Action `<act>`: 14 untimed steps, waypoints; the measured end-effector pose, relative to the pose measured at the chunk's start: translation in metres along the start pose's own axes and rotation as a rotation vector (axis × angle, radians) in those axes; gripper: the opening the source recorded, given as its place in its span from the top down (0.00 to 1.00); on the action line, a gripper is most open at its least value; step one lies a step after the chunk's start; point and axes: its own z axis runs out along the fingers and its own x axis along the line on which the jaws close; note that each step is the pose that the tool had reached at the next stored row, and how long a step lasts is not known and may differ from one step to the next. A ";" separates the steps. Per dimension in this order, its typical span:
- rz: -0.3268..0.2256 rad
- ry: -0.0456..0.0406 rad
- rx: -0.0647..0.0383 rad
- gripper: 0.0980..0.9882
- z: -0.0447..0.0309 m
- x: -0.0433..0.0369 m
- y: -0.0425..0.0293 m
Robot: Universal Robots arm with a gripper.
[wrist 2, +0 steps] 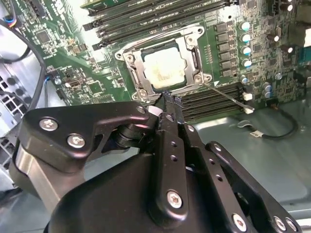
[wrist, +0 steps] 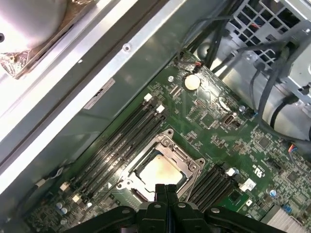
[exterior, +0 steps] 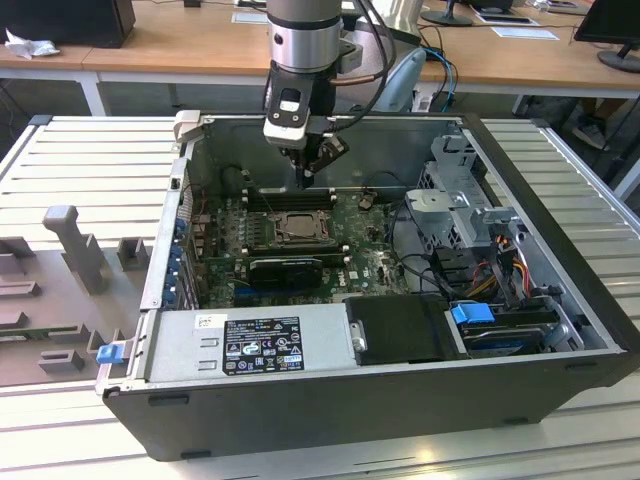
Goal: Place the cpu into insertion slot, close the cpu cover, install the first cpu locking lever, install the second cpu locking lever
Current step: 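Install the first cpu locking lever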
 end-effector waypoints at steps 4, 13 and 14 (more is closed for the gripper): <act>-0.040 0.0114 0.003 0.99 0.0013 -0.0001 -0.0001; -0.218 0.0241 0.003 0.99 0.0036 0.0000 -0.0002; -0.229 0.0247 0.003 0.99 0.0036 0.0000 -0.0003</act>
